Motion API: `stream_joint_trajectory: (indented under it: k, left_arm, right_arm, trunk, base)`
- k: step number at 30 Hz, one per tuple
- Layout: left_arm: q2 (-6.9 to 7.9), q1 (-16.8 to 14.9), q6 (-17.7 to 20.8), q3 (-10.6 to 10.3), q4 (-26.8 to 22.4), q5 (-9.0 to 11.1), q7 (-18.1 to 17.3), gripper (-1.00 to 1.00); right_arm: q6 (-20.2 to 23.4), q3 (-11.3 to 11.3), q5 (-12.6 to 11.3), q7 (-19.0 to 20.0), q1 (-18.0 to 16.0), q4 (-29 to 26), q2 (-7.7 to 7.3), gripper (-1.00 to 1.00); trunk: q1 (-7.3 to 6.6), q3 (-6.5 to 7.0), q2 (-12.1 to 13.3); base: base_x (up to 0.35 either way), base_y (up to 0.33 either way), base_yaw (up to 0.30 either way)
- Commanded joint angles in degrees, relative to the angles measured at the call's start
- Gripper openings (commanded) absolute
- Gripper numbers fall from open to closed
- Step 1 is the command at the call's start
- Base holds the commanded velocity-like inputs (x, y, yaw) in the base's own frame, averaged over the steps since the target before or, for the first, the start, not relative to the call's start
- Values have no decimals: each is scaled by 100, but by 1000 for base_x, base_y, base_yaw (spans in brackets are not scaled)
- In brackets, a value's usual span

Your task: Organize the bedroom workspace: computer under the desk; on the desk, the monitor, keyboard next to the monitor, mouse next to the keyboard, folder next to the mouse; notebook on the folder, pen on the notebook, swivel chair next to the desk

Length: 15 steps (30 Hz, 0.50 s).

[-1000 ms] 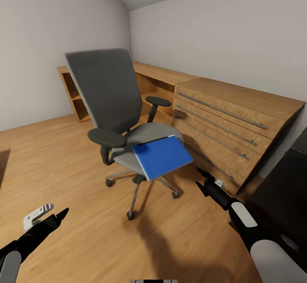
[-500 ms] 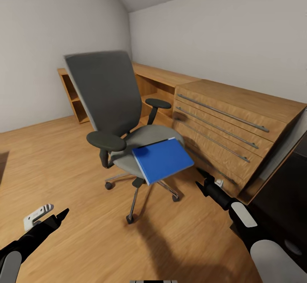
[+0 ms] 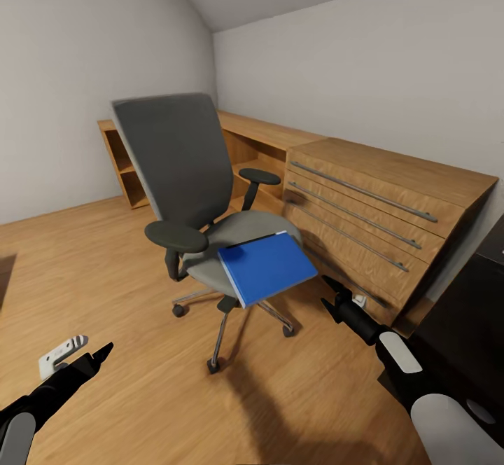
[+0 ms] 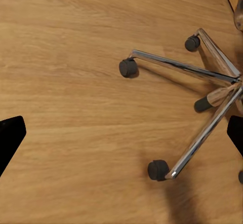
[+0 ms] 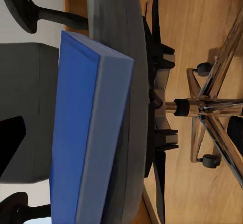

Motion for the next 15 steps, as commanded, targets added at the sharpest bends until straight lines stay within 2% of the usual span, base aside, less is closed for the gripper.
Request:
stream_joint_trajectory:
  k: [1, 15]
  left_arm:
    - [-1, -4, 34, 11, -3, -2, -29, 100]
    - [-1, -4, 31, 11, 5, 3, -33, 100]
  right_arm:
    - [46, -15, -31, 0, -2, 2, 2, 100]
    - [40, -11, -29, 0, -4, 2, 2, 100]
  trunk:
    - [-1, -5, -2]
    - [-1, -5, -2]
  base:
    - [0, 0, 0]
    - [68, 25, 0]
